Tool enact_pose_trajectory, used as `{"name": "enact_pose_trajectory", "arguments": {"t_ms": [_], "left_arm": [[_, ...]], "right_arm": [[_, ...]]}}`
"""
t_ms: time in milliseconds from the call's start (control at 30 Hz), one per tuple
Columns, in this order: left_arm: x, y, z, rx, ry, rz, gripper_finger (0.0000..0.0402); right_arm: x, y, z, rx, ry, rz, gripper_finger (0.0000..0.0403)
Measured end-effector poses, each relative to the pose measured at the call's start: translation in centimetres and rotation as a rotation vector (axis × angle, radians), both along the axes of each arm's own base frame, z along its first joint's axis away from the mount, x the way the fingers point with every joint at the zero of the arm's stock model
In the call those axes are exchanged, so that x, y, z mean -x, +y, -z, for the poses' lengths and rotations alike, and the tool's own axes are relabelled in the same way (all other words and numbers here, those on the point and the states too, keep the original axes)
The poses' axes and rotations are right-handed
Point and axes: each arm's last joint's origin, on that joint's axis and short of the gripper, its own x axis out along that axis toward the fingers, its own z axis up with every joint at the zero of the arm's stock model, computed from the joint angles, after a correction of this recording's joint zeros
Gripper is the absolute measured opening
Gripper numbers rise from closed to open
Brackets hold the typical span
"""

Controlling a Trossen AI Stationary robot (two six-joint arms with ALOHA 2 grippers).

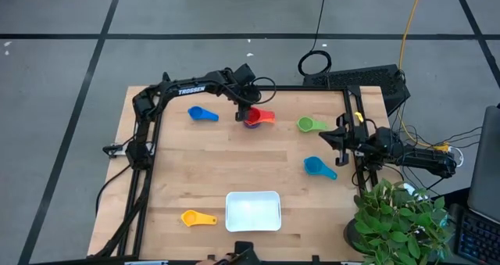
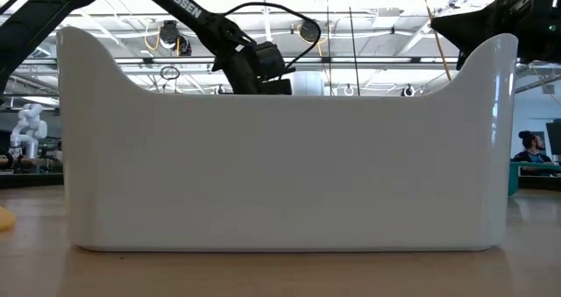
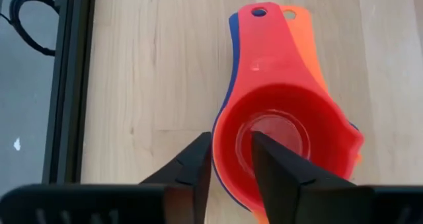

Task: Nest measuring cups in basket
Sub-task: Stack the red measuring cup on the orange measuring cup, then stack the light blue measuring cup on the red measuring cup

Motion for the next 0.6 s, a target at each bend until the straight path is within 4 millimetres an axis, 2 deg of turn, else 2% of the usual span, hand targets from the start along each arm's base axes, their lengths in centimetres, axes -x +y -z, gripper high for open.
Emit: {"name": "enact_pose_trajectory", "arguments": {"t_ms": [167,267,367,500,600], "left_arm": [[0.5,-0.3,-0.5,0.01,0.027,-0.014,0.0143],[1.2,-0.6,-2.2,-0.005,0.03,-0.039,0.0161],[2.2,-1.3,-4.9,-0.018,-0.012,-0.059,0.0171],[4.2,-2.7,-9.7,-0.041,-0.117,-0.099,0.0168],[6.2,-4.2,-13.5,-0.061,-0.211,-0.119,0.0156]], "right_arm": [[0.3,0.0,-0.8,-0.006,-0.087,-0.006,0.0],[0.5,0.1,-1.3,-0.046,-0.155,-0.025,0.0],[0.7,0.1,-1.9,-0.13,-0.226,-0.054,0.0],[0.9,-0.4,-1.9,-0.167,-0.256,0.108,0.0],[0.9,-0.5,-1.9,-0.196,-0.26,0.152,0.0]]}}
